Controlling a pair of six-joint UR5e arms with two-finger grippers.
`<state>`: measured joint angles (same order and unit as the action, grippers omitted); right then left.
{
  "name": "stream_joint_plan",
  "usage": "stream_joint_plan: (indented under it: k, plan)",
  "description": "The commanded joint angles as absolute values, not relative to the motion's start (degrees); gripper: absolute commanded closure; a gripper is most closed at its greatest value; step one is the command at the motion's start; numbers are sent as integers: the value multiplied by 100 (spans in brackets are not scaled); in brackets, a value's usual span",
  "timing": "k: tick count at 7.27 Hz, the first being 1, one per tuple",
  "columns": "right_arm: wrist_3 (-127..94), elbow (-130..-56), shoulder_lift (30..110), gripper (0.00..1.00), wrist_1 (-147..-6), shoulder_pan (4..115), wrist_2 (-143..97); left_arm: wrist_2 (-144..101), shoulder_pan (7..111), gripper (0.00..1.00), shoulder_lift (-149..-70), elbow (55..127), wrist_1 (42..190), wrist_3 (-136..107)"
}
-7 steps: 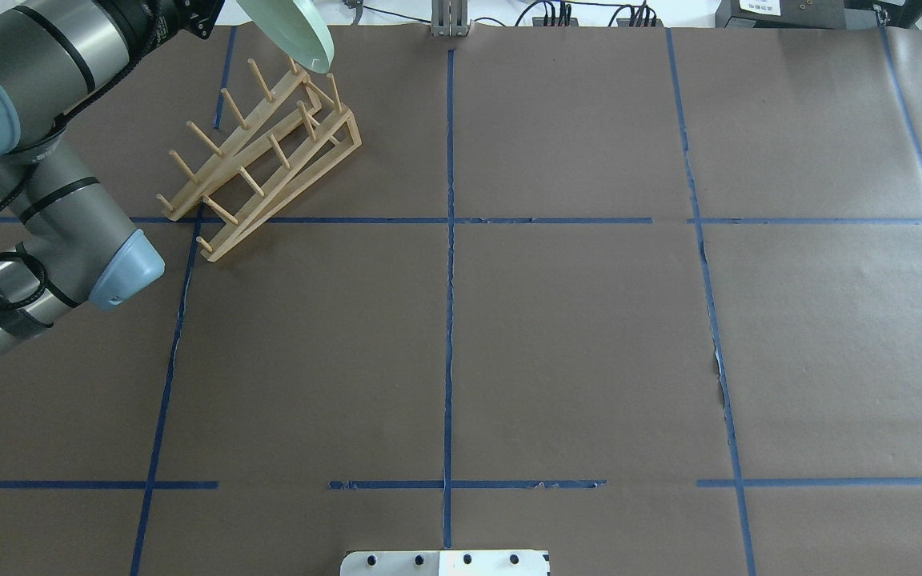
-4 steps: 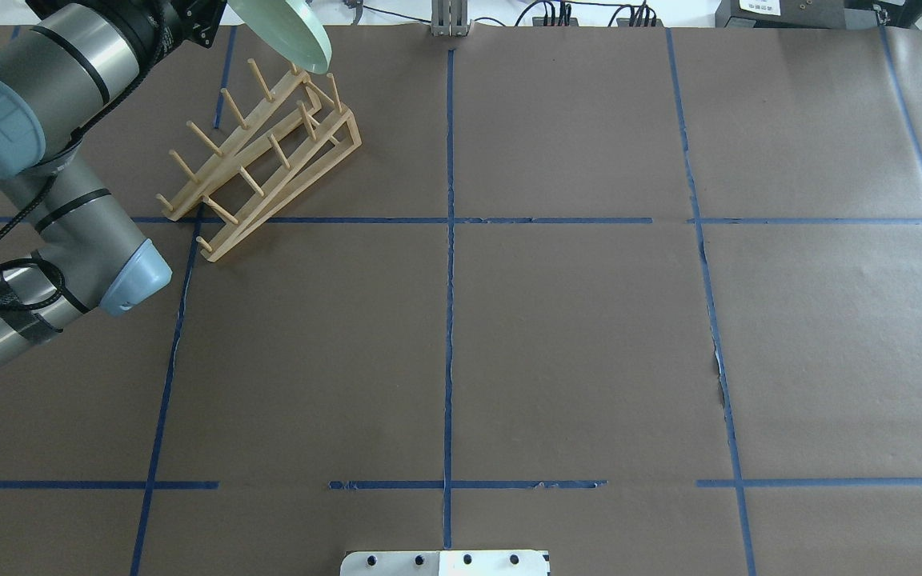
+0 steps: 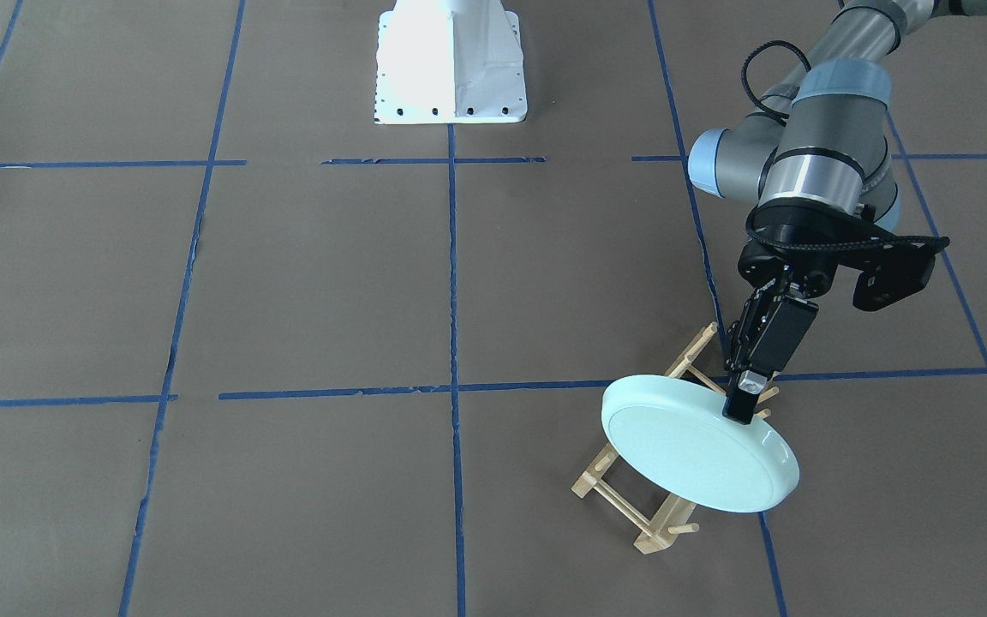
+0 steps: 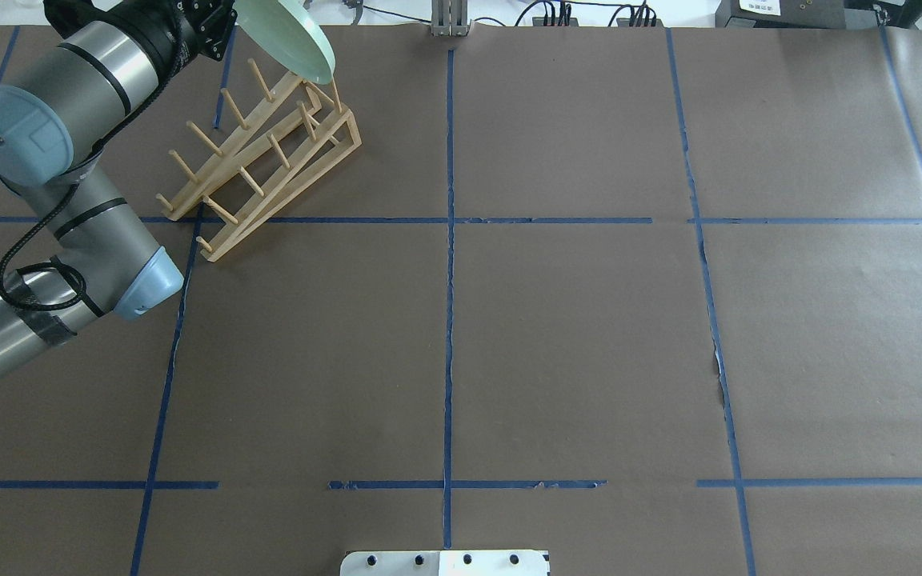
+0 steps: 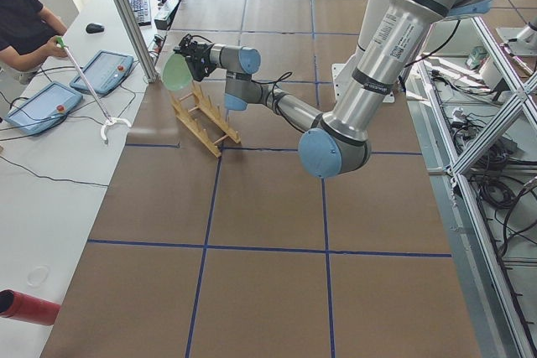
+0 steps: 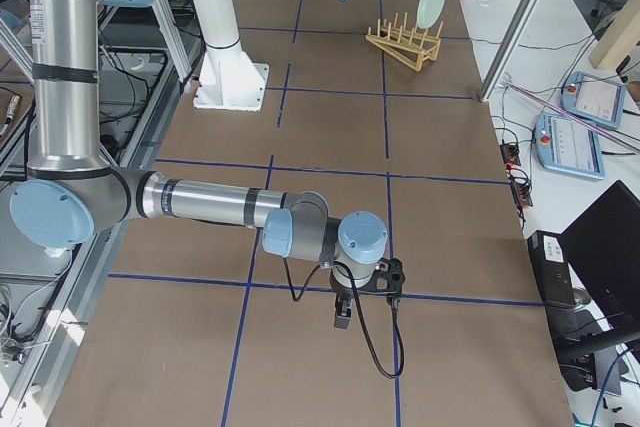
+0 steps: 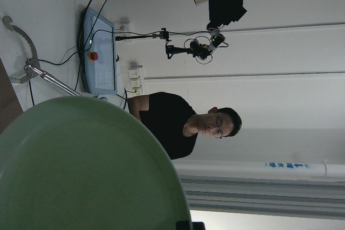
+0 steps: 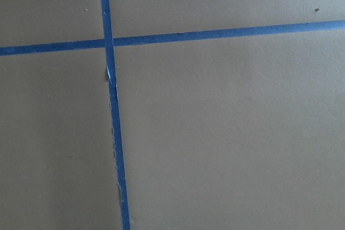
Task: Place plate on rack
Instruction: 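Lower the upright plate into the rack slots with the left gripper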
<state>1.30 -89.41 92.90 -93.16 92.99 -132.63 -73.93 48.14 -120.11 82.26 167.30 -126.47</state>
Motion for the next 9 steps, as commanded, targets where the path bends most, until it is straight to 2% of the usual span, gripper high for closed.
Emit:
stream_joint_plan:
  k: [1, 9]
  plan:
    - [132, -8947, 9290, 0, -9316, 9299, -13263, -7339, 4755, 100, -12015, 8130, 16743, -12647]
    - [132, -8947, 9290, 0, -9316, 9299, -13263, -7216, 4570, 100, -11971, 7682, 17121, -12639]
